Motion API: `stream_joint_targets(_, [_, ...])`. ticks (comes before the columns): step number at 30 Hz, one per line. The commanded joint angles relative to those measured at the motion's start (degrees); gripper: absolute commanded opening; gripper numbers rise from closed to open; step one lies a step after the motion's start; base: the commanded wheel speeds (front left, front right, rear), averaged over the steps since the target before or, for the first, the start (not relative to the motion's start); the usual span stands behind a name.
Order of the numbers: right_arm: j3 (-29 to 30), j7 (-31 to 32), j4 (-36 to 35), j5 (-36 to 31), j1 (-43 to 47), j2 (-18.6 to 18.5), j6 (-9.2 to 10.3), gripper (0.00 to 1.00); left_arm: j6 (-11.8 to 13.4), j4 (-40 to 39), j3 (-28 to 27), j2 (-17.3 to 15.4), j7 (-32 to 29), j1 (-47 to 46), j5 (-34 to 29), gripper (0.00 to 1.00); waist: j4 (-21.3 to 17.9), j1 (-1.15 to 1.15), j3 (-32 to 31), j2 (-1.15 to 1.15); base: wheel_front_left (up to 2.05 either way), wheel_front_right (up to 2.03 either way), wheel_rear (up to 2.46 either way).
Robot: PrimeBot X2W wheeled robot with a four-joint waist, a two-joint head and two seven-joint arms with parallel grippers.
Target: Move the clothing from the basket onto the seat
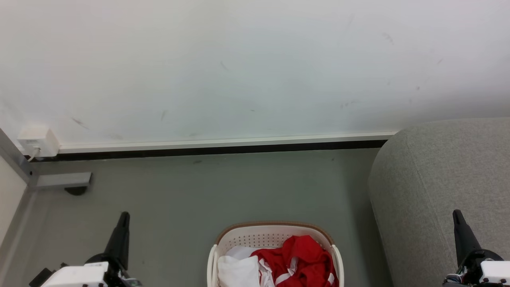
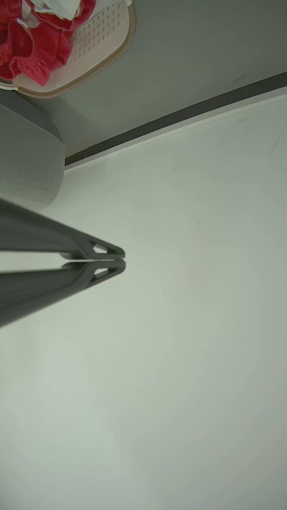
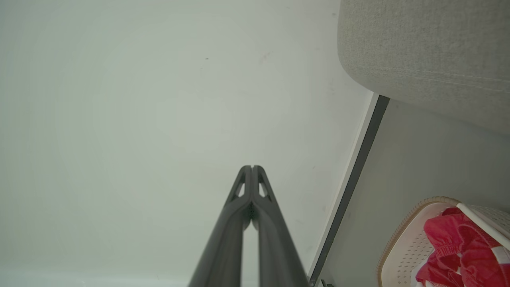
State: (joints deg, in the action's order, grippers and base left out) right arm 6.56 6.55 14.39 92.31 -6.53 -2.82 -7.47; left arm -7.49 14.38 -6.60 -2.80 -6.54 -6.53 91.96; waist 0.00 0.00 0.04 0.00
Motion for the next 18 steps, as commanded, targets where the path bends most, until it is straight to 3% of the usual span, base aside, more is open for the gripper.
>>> stream_joint_targets(1, [0.18,0.15,-0.36,-0.35,-0.35,-0.36,0.03,0.0,-0.17,-0.15,-0.04,-0.47,-0.17,-0.39,0.75,0.0,0.0,0.0,0.0,0.0,0.0,0.0,0.0])
stream_joint_targets(7, [0.18,0.15,-0.36,-0.35,-0.35,-0.36,0.03,0.0,-0.16,-0.15,-0.04,-0.47,-0.17,-0.39,0.75,0.0,0.0,0.0,0.0,0.0,0.0,0.0,0.0])
stream_joint_targets(8, [0.0,0.0,0.0,0.0,0.0,0.0,0.0,1.0,0.0,0.0,0.0,0.0,0.0,0.0,0.0,1.0,0.0,0.0,0.0,0.0,0.0,0.0,0.0])
stream_joint_targets(18, [-0.25,-2.1,0.28,-3.56,1.65,0.47,0.0,1.0,0.03,0.99,1.59,0.38,2.09,1.24,-2.44,1.0,0.03,0.0,0.05,0.0,0.0,0.0,0.0])
